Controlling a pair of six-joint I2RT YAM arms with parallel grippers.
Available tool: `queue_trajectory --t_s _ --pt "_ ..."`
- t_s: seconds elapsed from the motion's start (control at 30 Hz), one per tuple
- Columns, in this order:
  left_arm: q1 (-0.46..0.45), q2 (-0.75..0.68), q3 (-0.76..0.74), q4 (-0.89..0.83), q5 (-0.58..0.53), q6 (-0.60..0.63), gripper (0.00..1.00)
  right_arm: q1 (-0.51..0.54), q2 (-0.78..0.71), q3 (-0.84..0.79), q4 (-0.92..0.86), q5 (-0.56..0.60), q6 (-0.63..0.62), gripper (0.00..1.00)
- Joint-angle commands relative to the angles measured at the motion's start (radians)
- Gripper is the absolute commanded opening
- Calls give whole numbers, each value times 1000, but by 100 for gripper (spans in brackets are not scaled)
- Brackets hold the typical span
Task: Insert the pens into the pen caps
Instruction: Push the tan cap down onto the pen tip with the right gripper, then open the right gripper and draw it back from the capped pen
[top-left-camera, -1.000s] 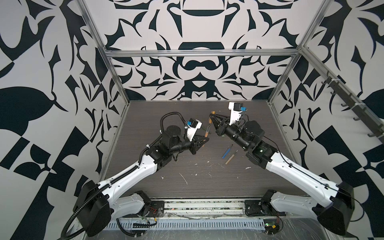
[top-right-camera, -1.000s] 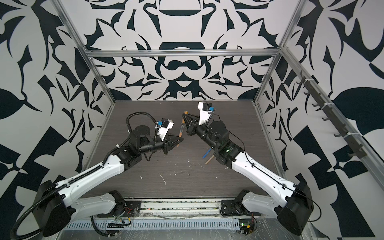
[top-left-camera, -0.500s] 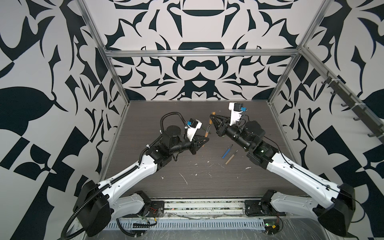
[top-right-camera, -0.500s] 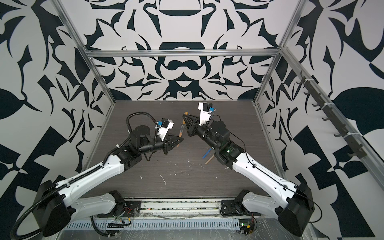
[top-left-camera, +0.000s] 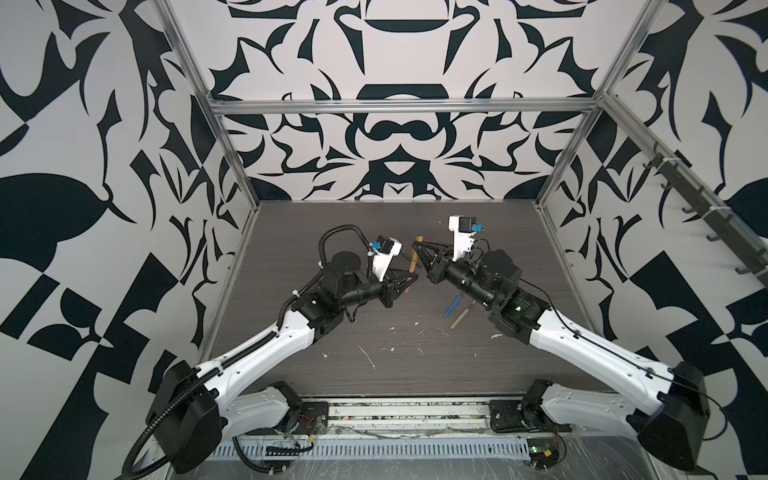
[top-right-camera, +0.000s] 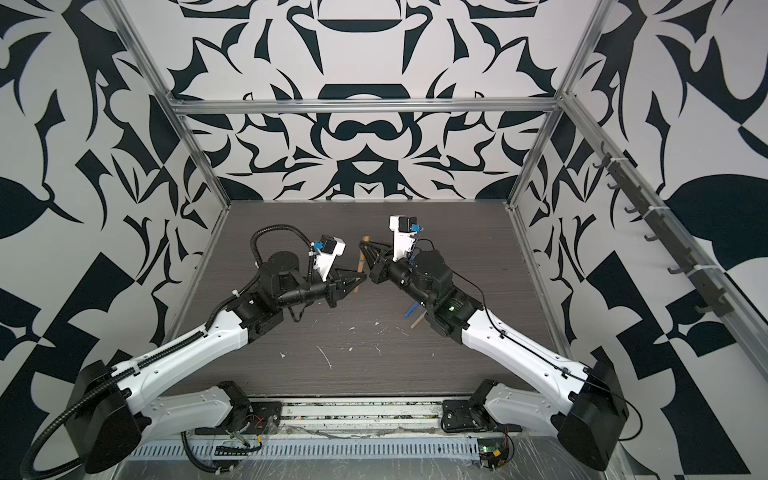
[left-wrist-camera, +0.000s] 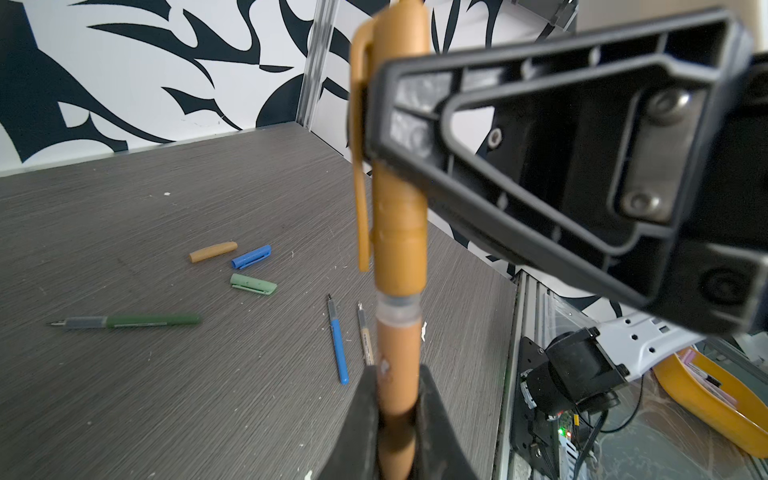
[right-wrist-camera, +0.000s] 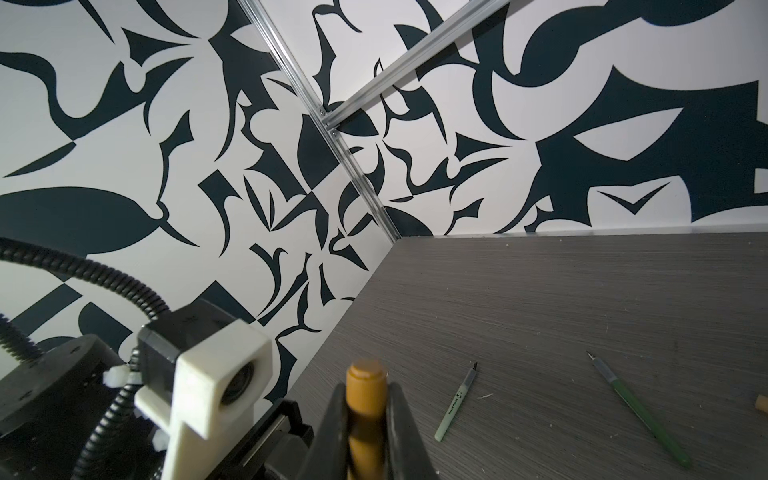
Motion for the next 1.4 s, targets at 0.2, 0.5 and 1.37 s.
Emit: queue_trajectory --t_s 0.2,0.5,1.37 --pt "19 -76 -80 183 -93 -67 14 36 -10 -44 45 -64 5 13" --pt "32 -106 -97 209 -116 -28 14 50 -42 -3 -82 -107 -10 24" --pt "33 -64 49 97 -199 188 14 54 -166 18 -478 311 -285 49"
